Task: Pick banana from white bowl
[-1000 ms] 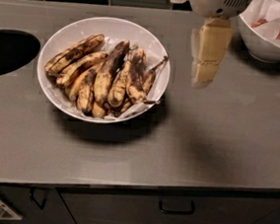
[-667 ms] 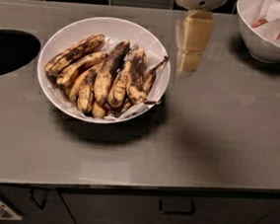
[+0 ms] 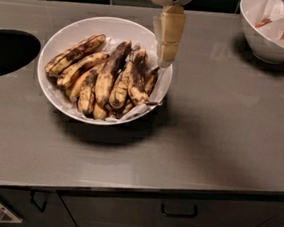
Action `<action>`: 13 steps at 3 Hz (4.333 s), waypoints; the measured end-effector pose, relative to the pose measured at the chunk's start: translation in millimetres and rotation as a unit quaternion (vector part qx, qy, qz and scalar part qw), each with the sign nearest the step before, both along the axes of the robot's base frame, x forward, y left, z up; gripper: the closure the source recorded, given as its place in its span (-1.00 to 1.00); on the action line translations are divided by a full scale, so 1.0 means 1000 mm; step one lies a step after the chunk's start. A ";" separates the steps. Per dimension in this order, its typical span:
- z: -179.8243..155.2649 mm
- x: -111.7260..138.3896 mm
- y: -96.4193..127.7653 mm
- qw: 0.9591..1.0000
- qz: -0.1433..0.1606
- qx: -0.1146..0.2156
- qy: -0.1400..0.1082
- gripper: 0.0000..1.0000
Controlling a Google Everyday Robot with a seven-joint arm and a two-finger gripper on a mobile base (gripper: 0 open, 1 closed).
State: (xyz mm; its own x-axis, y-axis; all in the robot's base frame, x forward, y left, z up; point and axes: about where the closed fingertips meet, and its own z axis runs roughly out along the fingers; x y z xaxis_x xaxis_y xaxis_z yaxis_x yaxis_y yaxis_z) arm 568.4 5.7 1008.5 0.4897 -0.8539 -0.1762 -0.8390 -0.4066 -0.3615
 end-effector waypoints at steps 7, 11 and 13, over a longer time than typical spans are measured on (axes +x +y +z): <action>-0.065 0.034 0.091 0.984 0.158 0.040 0.073 -0.72; -0.072 0.035 0.094 0.979 0.172 0.051 0.099 -0.50; -0.076 0.051 0.113 0.977 0.178 0.055 0.101 -0.48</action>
Offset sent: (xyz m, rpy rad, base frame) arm 0.0126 0.0234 -0.0081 -0.0016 0.0141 0.0667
